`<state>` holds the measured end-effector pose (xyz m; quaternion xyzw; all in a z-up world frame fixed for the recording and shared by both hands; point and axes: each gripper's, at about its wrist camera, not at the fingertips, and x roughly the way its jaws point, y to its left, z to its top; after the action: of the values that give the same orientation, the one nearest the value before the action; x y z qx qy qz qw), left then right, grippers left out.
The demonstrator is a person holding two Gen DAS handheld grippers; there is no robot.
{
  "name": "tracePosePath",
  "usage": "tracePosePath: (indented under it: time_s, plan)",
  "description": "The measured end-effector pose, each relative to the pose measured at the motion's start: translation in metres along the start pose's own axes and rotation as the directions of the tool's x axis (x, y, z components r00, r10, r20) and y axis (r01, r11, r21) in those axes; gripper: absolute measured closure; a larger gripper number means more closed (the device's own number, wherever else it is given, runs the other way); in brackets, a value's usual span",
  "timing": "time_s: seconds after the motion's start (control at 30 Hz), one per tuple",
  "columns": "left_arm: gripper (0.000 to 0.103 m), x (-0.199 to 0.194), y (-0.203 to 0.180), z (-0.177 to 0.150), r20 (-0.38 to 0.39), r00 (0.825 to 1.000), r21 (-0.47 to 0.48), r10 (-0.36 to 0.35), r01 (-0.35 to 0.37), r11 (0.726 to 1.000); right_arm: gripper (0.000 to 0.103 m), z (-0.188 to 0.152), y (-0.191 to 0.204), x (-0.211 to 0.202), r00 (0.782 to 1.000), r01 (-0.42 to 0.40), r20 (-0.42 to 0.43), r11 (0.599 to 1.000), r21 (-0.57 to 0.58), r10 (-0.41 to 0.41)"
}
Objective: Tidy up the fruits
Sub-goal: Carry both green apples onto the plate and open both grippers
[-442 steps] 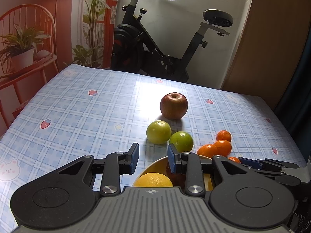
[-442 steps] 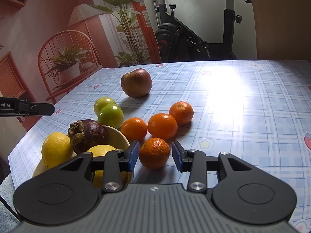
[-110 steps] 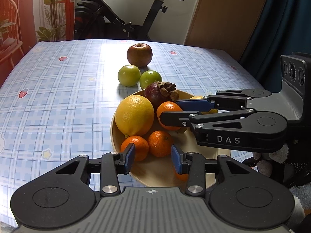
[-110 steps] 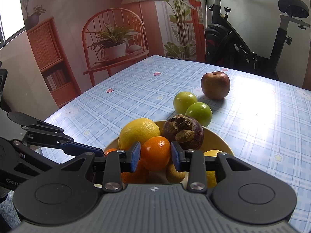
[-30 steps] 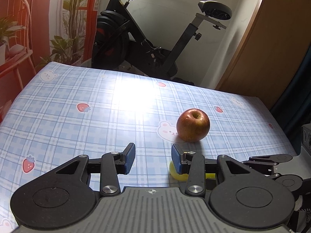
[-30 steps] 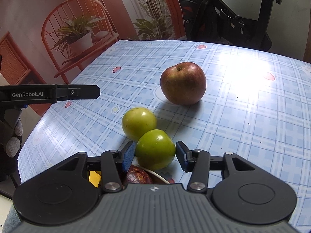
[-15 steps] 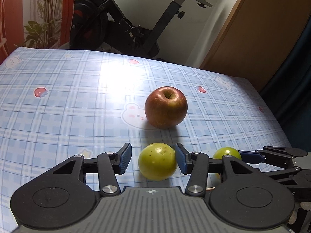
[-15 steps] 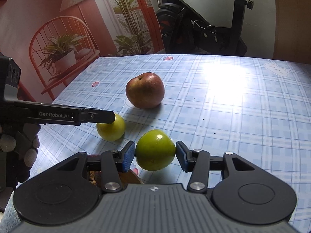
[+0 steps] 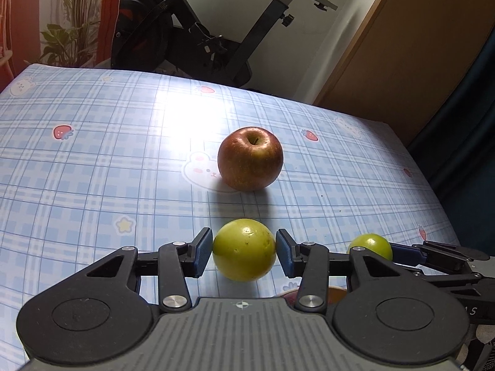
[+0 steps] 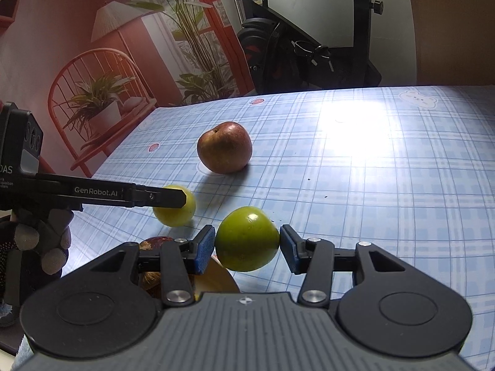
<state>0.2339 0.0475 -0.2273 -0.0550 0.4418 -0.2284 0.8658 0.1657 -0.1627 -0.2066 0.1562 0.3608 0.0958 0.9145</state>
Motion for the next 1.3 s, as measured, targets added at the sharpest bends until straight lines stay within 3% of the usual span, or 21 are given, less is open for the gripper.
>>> tracePosePath:
  time_s: [0.27,0.57,0.87,1.3]
  plan:
    - [0.056,-0.064,-0.027,-0.019,0.079,0.996,0.090,-0.042,0.035,0.995,0.054,-0.011,0.015,-0.033,0.999,-0.020,0.045,1.000,-0.017,0.020]
    - [0.056,-0.105,-0.036,-0.073,0.039,0.997,0.112,-0.072,0.067,0.991,0.054,-0.038,0.035,-0.064,0.998,-0.041,0.049,0.998,-0.056,0.044]
    - [0.056,-0.104,-0.029,-0.117,-0.071,0.996,0.142,-0.053,0.062,0.988,0.054,-0.066,0.064,-0.062,0.997,-0.082,-0.012,0.991,-0.108,0.081]
    - [0.055,-0.094,-0.023,-0.119,-0.102,0.993,0.138,-0.051,0.065,0.988,0.054,-0.082,0.077,-0.059,0.991,-0.123,-0.077,0.978,-0.168,0.112]
